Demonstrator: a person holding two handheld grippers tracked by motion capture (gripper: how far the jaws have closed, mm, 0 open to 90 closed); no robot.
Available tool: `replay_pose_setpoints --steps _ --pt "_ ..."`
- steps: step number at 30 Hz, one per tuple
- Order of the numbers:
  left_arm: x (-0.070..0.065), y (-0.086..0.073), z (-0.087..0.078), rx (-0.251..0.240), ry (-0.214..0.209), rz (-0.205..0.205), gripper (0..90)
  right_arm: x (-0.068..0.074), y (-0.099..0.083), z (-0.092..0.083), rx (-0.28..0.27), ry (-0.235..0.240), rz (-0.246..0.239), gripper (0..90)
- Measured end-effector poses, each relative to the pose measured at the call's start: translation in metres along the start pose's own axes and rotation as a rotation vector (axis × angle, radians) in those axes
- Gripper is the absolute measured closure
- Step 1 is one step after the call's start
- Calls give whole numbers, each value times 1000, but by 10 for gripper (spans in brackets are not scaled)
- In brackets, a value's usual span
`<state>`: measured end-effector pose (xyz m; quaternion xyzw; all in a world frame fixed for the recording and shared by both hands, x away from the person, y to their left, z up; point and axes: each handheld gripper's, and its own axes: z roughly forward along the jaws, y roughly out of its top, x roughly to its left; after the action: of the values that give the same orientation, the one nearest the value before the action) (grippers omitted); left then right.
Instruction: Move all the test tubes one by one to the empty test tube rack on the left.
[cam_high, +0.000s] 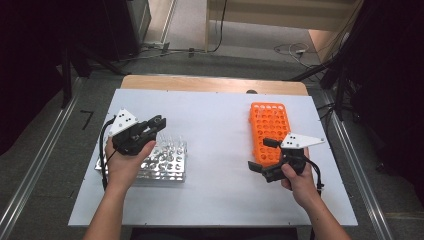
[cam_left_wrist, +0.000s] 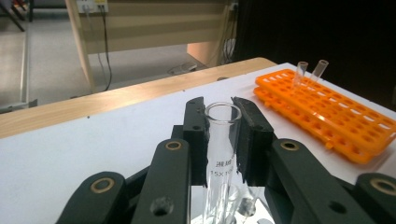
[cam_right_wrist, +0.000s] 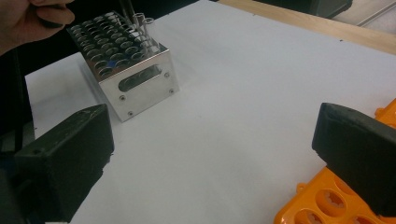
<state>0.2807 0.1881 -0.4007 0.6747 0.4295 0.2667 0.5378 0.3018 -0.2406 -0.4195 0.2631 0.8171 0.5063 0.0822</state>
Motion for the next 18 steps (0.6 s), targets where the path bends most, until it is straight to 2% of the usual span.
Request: replay_pose_setpoints --steps 6,9,18 --pt "4 -8 5 3 24 -14 761 1 0 0 2 1 -4 0" --pt "6 -11 7 7 24 -25 761 1 0 1 5 0 -5 0" --pt "4 -18 13 32 21 -19 761 1 0 0 5 -3 -4 0"
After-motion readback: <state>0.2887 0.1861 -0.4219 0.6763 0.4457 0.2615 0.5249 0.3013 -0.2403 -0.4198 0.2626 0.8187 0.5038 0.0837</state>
